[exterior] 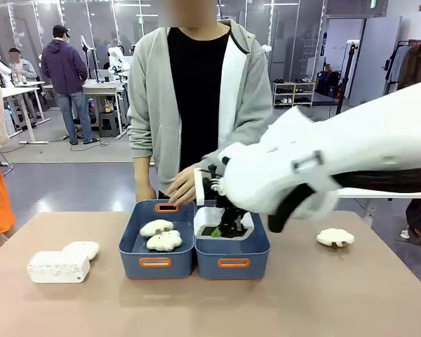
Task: Sort the digital clocks into the basket.
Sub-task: Pick up the Digital clock from the table and place it into the empty Plastic storage basket.
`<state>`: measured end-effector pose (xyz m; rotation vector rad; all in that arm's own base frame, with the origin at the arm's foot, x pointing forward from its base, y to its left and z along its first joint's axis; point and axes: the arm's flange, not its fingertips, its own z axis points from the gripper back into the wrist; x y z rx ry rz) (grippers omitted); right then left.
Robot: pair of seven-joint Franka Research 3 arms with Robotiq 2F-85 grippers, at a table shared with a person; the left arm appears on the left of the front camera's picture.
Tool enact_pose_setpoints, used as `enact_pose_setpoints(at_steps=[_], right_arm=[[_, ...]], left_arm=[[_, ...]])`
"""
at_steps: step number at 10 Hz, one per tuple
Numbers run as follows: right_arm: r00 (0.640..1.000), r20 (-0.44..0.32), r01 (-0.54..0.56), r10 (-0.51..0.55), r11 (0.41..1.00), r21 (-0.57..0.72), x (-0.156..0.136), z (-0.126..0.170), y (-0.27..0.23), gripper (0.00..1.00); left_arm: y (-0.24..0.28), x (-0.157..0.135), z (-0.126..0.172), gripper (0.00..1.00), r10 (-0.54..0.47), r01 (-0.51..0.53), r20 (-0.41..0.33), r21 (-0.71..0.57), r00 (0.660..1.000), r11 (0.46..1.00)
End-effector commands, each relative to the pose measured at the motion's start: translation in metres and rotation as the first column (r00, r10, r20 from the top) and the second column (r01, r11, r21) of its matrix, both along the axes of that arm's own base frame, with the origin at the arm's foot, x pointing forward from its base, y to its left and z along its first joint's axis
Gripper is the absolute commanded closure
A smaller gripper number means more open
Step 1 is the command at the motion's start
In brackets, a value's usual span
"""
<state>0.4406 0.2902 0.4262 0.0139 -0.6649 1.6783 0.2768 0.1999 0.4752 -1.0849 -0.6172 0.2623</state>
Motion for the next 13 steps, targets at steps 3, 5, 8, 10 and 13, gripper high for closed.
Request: enact_pose_setpoints(at_steps=[3, 5, 8, 10, 13], right_arm=[[0.994, -0.023, 0.106, -0.108, 0.991, -0.088, 0.064, -0.026, 0.007, 1.00], [0.980, -0.163, 0.099, -0.118, 0.988, -0.117, 0.073, -0.047, 0.004, 0.43], [0.969, -0.199, 0.125, -0.148, 0.985, -0.123, 0.077, -0.044, -0.005, 0.00], [0.966, -0.212, 0.130, -0.147, 0.987, -0.091, 0.069, -0.035, -0.011, 0.00], [0.974, -0.188, 0.109, -0.128, 0.988, -0.108, 0.075, -0.043, -0.009, 0.00]], left_arm=[[0.002, 0.002, 0.001, 0.00, -0.009, 0.009, 0.032, -0.011, 0.999, 1.000], [0.002, 0.002, 0.001, 0.00, -0.009, 0.009, 0.032, -0.011, 0.999, 1.000], [0.002, 0.002, 0.001, 0.00, -0.009, 0.009, 0.032, -0.011, 0.999, 1.000], [0.002, 0.002, 0.001, 0.00, -0.009, 0.009, 0.032, -0.011, 0.999, 1.000], [0.002, 0.002, 0.001, 0.00, -0.009, 0.009, 0.032, -0.011, 0.999, 1.000]])
